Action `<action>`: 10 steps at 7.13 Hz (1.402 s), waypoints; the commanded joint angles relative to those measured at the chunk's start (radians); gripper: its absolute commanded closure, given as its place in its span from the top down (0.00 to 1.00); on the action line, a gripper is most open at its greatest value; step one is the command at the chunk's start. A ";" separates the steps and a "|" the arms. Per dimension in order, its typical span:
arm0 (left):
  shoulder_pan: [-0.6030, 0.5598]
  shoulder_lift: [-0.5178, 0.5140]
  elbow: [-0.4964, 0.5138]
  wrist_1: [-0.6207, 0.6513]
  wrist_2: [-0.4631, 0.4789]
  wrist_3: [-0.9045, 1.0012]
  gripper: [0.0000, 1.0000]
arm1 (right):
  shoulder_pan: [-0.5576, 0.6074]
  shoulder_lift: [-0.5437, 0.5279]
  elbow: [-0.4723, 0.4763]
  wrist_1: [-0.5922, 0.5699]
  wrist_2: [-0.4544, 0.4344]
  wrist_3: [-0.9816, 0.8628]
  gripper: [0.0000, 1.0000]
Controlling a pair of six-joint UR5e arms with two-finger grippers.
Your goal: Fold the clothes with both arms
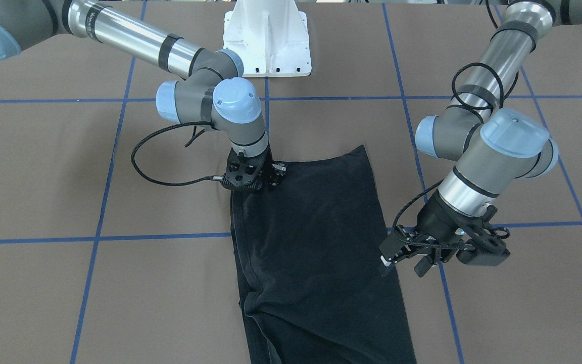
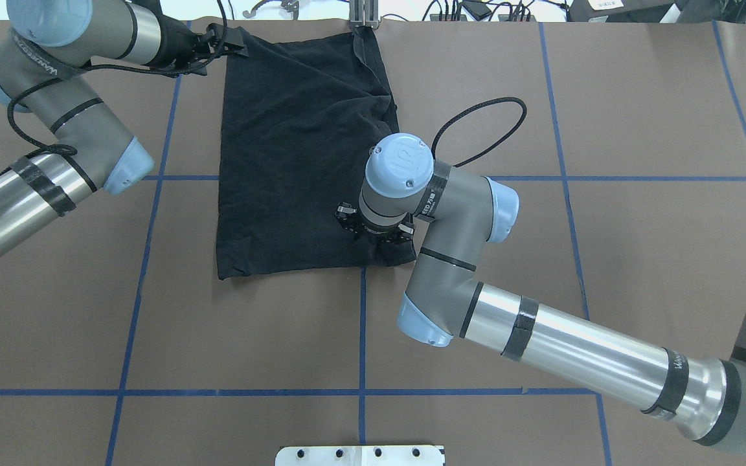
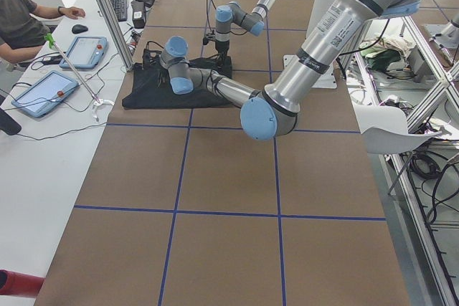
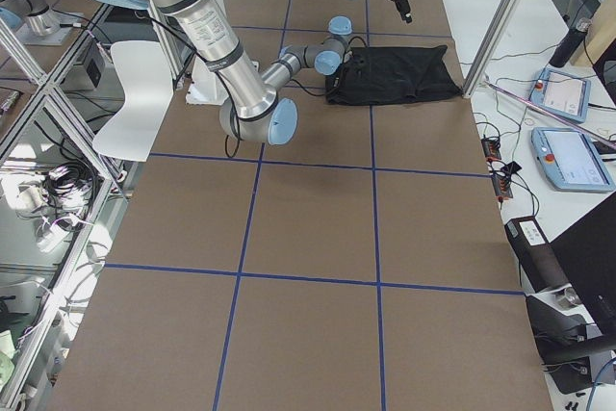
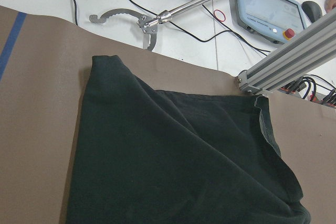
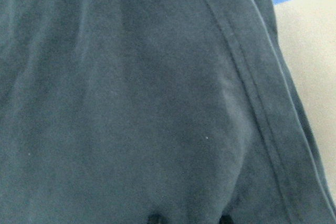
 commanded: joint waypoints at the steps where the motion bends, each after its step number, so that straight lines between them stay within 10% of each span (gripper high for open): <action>1: 0.001 -0.002 0.000 0.000 0.001 -0.003 1.00 | -0.002 0.003 0.000 0.001 0.002 0.000 0.00; 7: 0.008 0.000 -0.005 0.002 0.000 -0.006 1.00 | 0.000 0.007 0.014 -0.004 0.021 0.008 0.00; 10: 0.092 0.128 -0.199 0.002 -0.003 -0.088 1.00 | 0.003 -0.016 0.069 -0.013 0.059 0.009 0.00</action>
